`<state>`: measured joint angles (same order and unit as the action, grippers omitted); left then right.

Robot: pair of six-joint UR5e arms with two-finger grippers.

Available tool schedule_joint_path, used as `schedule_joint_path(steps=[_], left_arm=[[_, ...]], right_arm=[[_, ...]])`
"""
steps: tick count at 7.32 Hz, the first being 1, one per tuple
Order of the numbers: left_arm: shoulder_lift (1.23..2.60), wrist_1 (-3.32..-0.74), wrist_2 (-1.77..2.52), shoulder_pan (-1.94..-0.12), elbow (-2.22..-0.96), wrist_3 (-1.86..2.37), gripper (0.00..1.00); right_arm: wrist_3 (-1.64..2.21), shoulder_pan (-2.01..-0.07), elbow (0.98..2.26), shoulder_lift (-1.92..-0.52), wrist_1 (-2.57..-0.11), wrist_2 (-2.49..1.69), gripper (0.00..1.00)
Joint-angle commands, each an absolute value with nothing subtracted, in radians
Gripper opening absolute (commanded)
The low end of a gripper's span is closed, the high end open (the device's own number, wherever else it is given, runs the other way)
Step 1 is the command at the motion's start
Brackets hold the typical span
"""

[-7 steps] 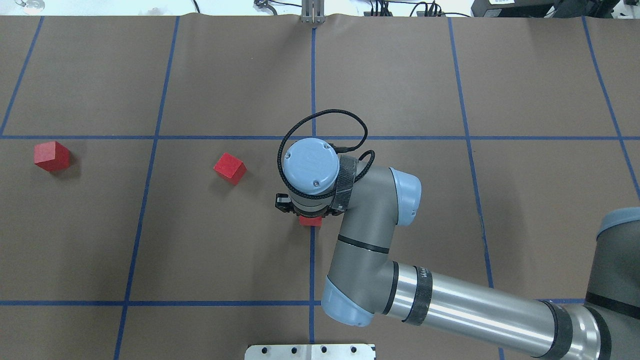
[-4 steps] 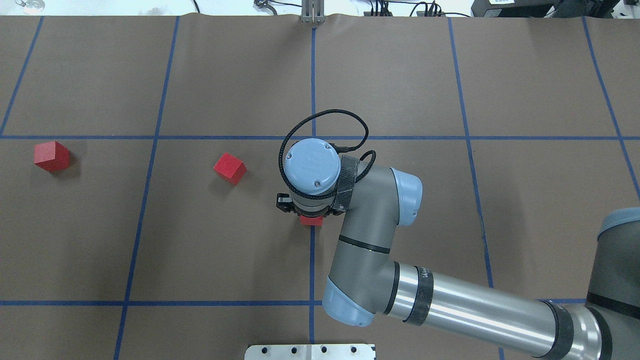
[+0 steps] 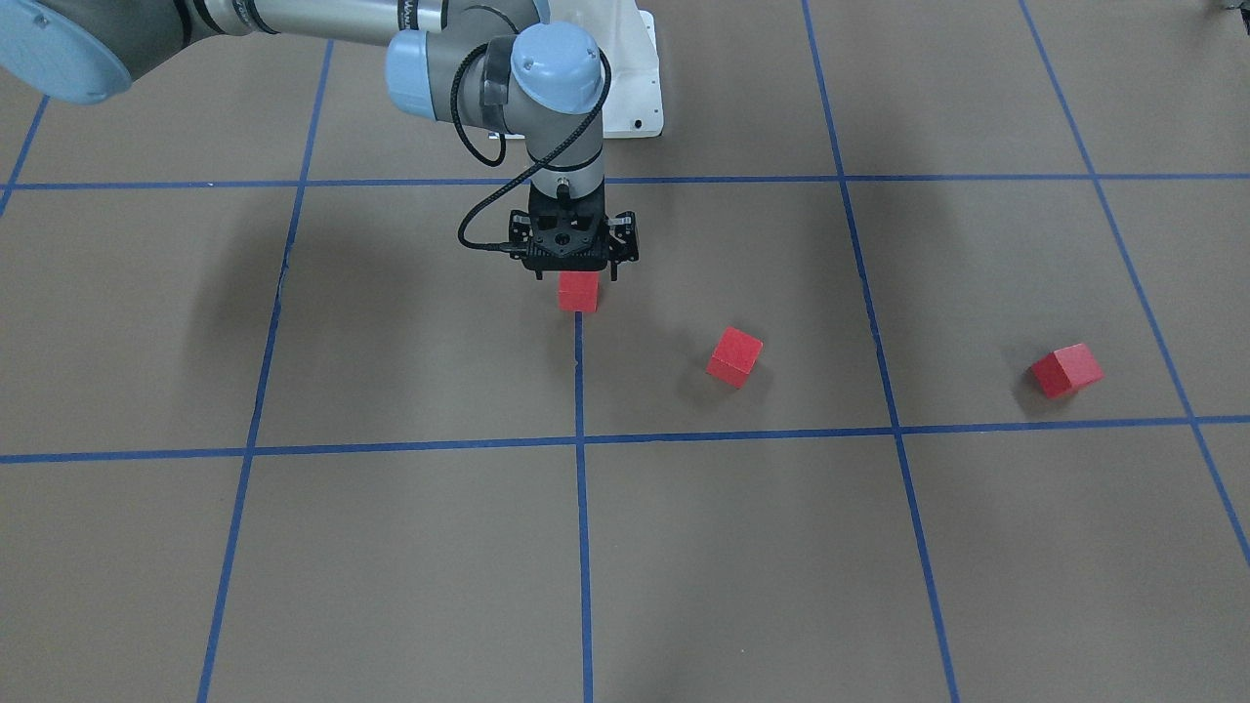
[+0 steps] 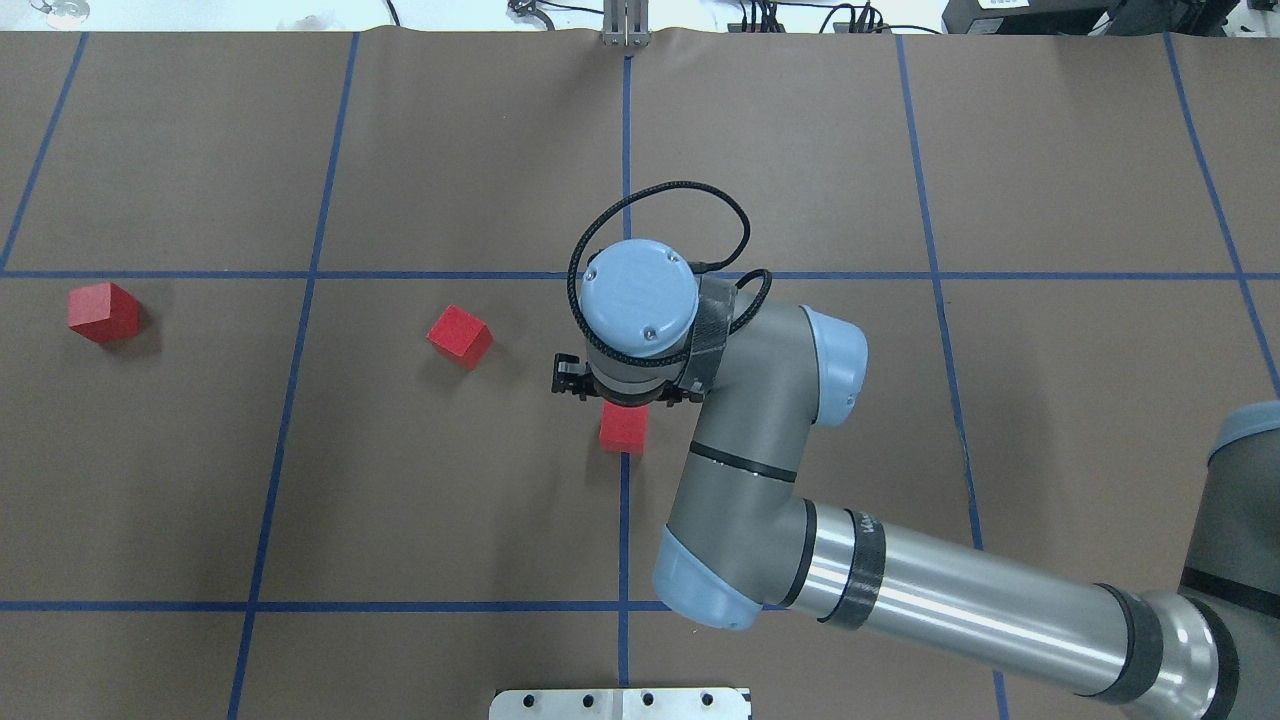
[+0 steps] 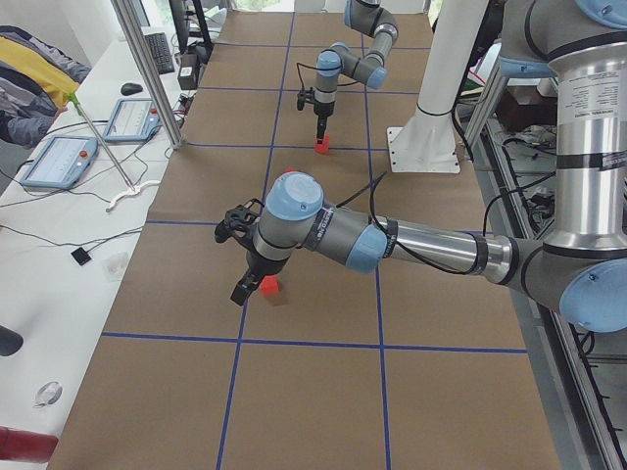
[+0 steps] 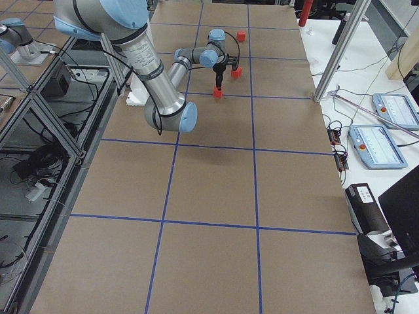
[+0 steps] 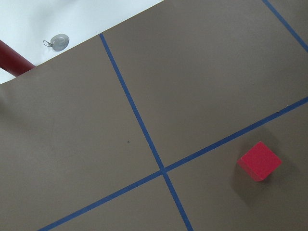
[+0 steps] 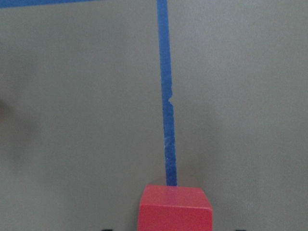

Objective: Form red blocks into L shape at center
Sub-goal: 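Lower the cube onto the center line and open the right gripper, then withdraw the right arm while the left arm reaches toward the middle red cube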

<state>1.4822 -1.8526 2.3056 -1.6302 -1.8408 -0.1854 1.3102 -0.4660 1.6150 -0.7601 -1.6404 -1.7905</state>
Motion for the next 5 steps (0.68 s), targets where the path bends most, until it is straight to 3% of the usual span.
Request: schedule_joint_path(steps=[1,5], left_arm=[[1.496,-1.853,2.318,-1.587,-1.853,-0.181,1.00],[1.708,-1.944,2.324,-1.265,-1.852,0.348,1.00]], right_arm=[[1.151,-0.617,1.797,-0.808,-1.811,-1.842,1.00],[0.517,-1.019,1.875,-1.075,-1.806,-2.166,1.00]])
